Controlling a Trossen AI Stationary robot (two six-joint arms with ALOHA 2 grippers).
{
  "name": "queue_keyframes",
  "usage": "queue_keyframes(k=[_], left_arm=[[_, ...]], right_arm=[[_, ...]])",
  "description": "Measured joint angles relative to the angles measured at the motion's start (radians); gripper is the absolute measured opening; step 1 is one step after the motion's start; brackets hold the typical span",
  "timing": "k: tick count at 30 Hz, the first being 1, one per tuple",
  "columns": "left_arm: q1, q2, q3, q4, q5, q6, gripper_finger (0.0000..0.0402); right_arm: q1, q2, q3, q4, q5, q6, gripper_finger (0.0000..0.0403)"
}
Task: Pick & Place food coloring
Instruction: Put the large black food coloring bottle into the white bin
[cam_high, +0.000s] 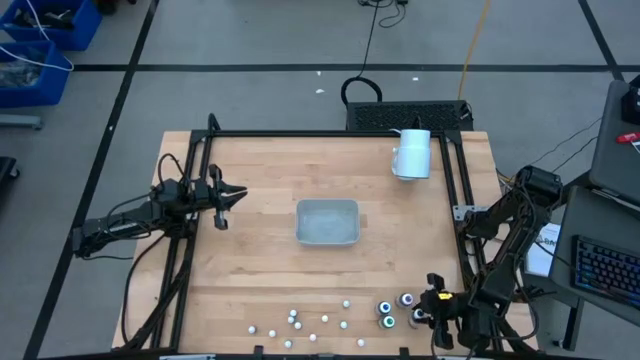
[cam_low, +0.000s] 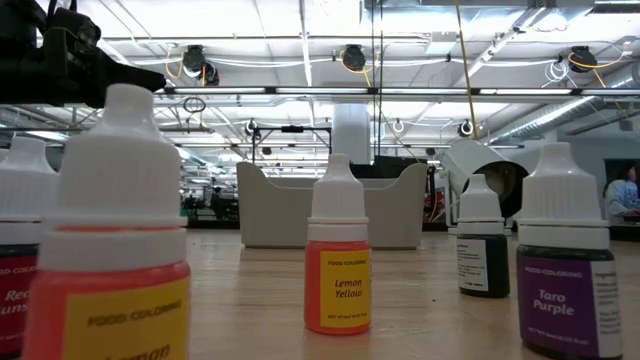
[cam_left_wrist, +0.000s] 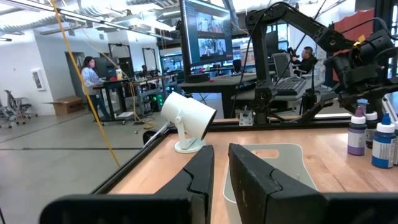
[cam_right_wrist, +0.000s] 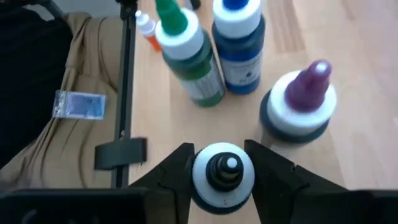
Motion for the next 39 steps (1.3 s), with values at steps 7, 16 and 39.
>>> queue_keyframes(k=[7,16,39], left_arm=[[0.0,0.0,0.0,0.0,0.0,0.0,0.0058],[0.0,0.0,0.0,-0.001,0.0,0.0,0.0058],[0.0,0.002,0.0,-0.032,-0.052,-0.022,0.0058]], right_arm=[[0.001,-0.031,-0.003,-0.017,-0.063,-0.007,0.011],[0.018,-0.138,-0.003,-0.144,-0.084,-0.007,0.011],[-0.438,-0.541,0.24,-0.485,0.29,-0.768,0.0112]])
